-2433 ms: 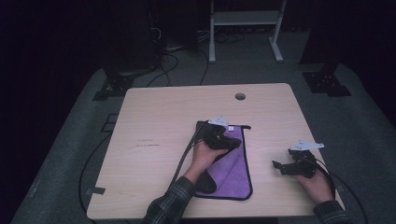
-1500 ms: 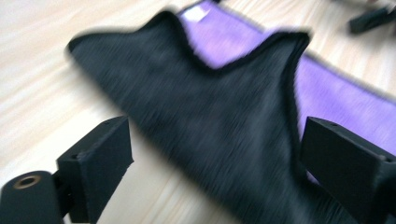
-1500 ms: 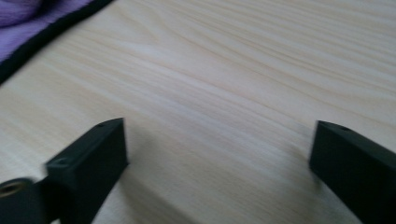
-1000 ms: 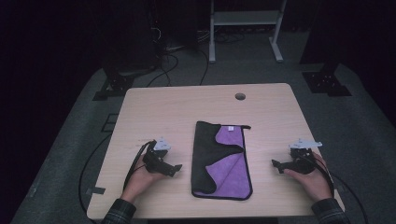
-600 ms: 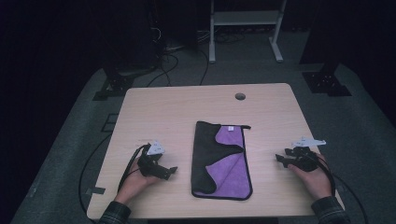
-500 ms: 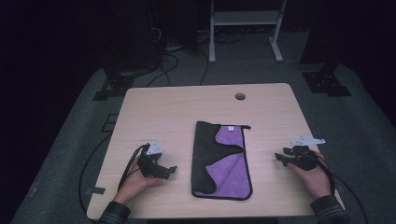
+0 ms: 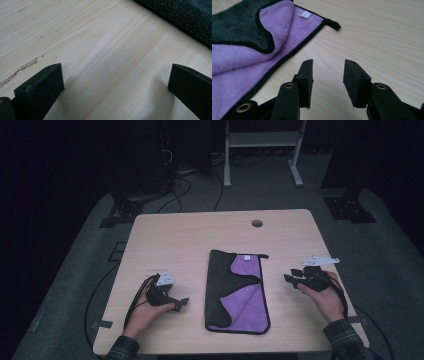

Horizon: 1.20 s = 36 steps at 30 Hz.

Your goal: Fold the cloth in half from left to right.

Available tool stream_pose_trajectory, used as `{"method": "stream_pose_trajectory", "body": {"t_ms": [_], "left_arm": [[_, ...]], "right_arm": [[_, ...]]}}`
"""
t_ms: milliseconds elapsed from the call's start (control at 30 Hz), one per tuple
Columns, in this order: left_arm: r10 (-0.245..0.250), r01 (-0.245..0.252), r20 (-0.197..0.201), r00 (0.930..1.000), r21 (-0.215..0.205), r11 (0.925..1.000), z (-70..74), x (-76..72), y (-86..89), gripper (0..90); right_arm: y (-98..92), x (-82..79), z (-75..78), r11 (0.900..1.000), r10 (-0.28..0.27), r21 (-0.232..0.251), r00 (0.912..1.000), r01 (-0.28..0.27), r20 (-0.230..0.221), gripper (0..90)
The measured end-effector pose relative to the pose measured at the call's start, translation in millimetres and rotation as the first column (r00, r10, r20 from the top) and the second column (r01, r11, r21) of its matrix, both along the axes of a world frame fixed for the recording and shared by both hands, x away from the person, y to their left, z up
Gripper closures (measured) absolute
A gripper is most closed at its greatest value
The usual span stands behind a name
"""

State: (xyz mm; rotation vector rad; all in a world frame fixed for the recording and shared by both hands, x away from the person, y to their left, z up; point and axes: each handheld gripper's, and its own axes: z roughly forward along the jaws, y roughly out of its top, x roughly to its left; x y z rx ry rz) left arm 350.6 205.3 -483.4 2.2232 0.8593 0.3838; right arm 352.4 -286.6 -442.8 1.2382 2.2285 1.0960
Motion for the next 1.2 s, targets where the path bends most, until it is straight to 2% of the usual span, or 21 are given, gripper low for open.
{"method": "stream_pose_trajectory", "body": {"t_ms": [167, 233, 433, 500, 567, 633, 667, 700, 833, 933, 1200], "left_arm": [[0.003, -0.003, -0.002, 1.0, -0.002, 1.0, 0.0, 0.9, 0.2, 0.0], [0.001, -0.001, -0.001, 1.0, -0.001, 1.0, 0.1, 1.4, 0.5, 0.0], [-0.006, 0.006, -0.004, 1.0, -0.002, 1.0, 0.0, 1.7, 1.1, 0.0], [-0.007, 0.007, -0.004, 1.0, -0.003, 1.0, 0.0, 1.7, 1.2, 0.0], [-0.009, 0.009, -0.004, 0.9999, -0.003, 1.0, -0.1, 1.8, 1.4, 0.0], [-0.01, 0.01, -0.004, 0.9999, -0.003, 0.9999, -0.1, 1.8, 1.4, 0.0], [-0.014, 0.014, -0.003, 0.9999, -0.002, 0.9999, -0.1, 2.1, 1.6, 0.0], [-0.015, 0.015, -0.004, 0.9999, -0.002, 0.9999, -0.1, 2.2, 1.6, 0.0], [-0.017, 0.017, -0.004, 0.9999, -0.002, 0.9999, -0.1, 2.4, 1.7, 0.0], [-0.017, 0.017, -0.003, 0.9999, -0.002, 0.9999, -0.1, 2.4, 1.7, 0.0], [-0.015, 0.015, -0.003, 0.9999, -0.002, 0.9999, 0.0, 2.3, 1.6, 0.0]], "right_arm": [[13.6, 8.4, 5.9, 1.0, 0.023, 0.019, 0.9997, -0.023, -0.002, 59.5], [19.3, 12.1, 8.3, 0.998, 0.037, 0.042, 0.9993, -0.037, 0.0, 60.0], [35.5, 21.6, 14.1, 0.996, 0.073, 0.052, 0.9971, -0.074, 0.02, 61.6], [41.5, 25.1, 15.5, 0.995, 0.088, 0.051, 0.996, -0.089, 0.011, 62.2], [47.0, 28.5, 17.4, 0.993, 0.1, 0.07, 0.995, -0.1, 0.005, 63.3], [52.9, 31.7, 18.8, 0.991, 0.118, 0.069, 0.9929, -0.119, 0.013, 64.0], [56.0, 33.1, 18.8, 0.989, 0.124, 0.078, 0.9922, -0.124, 0.012, 63.7], [60.3, 35.3, 18.6, 0.989, 0.136, 0.064, 0.9907, -0.136, 0.009, 63.4], [73.9, 41.1, 18.3, 0.986, 0.158, 0.06, 0.9874, -0.158, 0.013, 63.1], [84.8, 45.4, 16.9, 0.98, 0.187, 0.073, 0.9823, -0.187, 0.015, 63.1], [111.3, 54.0, 1.0, 0.968, 0.244, 0.071, 0.9695, -0.242, -0.021, 61.6]]}}
